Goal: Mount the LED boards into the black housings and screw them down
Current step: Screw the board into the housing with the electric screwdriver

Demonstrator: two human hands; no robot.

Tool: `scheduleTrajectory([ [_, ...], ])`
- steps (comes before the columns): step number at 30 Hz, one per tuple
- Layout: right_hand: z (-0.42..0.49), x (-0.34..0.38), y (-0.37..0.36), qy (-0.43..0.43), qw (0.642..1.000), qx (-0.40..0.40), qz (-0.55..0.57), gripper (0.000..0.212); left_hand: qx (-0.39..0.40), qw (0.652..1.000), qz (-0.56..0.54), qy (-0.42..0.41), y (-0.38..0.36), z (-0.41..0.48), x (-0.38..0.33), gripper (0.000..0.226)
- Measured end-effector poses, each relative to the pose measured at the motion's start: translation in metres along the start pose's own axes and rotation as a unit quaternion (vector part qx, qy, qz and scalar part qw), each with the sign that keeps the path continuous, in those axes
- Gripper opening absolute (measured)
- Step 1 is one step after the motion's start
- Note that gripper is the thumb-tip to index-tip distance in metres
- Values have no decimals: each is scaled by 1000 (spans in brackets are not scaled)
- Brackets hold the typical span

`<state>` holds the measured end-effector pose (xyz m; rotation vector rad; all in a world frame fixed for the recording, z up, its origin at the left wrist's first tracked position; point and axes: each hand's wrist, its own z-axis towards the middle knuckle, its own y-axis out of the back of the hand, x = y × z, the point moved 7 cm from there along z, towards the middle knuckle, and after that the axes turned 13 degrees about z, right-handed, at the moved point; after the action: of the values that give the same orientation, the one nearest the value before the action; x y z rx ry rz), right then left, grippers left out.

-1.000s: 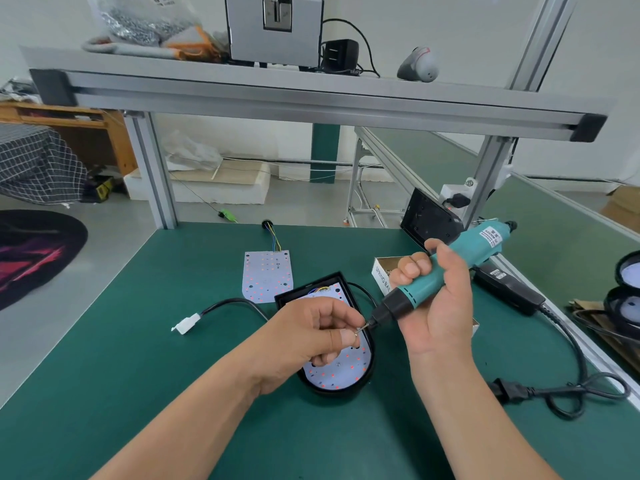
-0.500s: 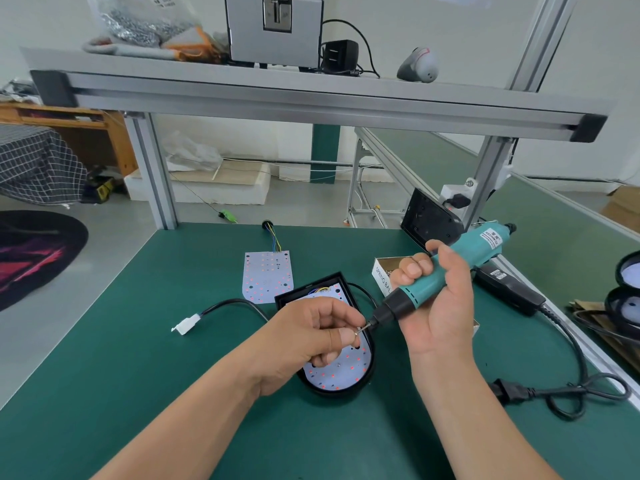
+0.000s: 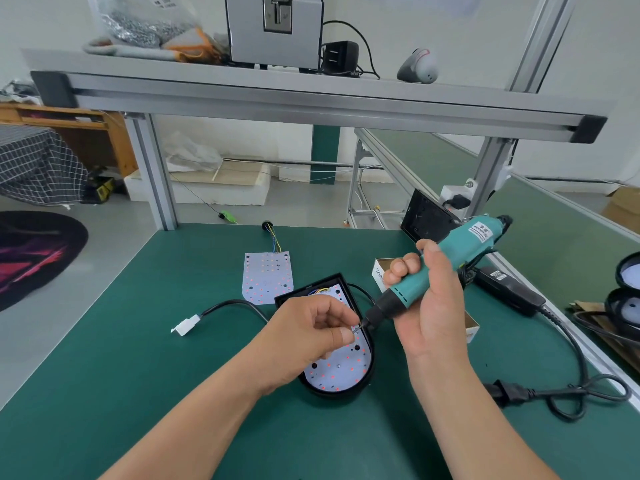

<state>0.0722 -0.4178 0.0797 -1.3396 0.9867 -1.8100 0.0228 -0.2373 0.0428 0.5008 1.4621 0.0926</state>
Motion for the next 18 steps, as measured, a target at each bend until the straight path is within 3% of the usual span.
scheduleTrajectory([
  [7, 2, -5, 9, -11, 1000, -27, 5, 15, -10, 998, 62, 8, -1, 1, 2, 17],
  [18, 4, -11, 16, -33, 998, -41, 46, 10, -7, 999, 52, 10, 0, 1, 2, 20],
])
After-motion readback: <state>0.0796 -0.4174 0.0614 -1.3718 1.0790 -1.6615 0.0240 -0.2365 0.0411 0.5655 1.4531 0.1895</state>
